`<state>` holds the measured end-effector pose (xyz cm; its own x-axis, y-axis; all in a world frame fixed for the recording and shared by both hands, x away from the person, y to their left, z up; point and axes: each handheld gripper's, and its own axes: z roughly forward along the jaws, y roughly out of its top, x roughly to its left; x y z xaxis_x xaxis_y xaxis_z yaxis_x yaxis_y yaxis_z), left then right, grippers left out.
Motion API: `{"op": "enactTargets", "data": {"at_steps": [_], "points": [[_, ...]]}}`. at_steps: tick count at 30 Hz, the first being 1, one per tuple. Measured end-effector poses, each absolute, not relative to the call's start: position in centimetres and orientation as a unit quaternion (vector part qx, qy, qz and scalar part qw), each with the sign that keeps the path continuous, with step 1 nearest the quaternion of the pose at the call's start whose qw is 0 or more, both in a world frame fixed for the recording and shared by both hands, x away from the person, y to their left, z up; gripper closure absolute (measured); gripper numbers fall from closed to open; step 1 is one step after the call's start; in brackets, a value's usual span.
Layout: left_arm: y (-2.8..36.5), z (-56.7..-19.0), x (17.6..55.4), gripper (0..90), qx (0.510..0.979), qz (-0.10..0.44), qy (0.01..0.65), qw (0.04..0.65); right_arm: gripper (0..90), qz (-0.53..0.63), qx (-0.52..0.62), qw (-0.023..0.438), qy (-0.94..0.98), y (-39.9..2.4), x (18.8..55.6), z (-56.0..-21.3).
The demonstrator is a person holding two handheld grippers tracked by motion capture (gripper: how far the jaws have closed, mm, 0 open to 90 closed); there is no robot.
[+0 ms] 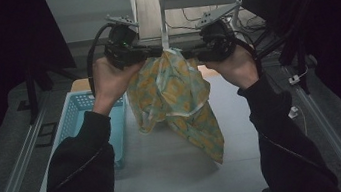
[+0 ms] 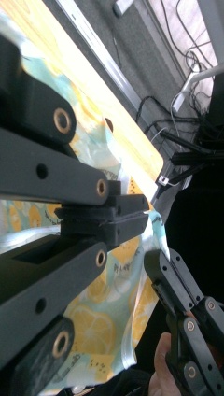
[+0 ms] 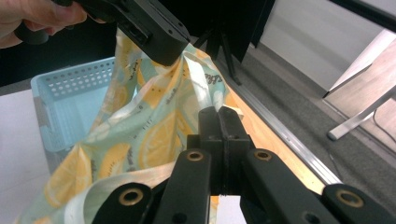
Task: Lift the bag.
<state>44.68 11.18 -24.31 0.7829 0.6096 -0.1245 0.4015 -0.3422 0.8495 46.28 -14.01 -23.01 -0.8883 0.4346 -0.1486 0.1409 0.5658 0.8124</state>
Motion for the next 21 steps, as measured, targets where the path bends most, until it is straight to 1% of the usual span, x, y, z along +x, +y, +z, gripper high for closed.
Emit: {"op": "enactTargets", "data": {"at_steps": [12,21], "points": [[10.1,-27.4,45.7,89.3,0.827,0.101,0.310,0.458,90.0,0.419,0.176,0.159,0.877,-14.0,47.0,-25.6],[9.5,-29.0,46.6,88.1,0.835,0.095,0.308,0.447,89.6,0.416,0.183,0.148,0.878,-14.0,47.6,-27.0]]}}
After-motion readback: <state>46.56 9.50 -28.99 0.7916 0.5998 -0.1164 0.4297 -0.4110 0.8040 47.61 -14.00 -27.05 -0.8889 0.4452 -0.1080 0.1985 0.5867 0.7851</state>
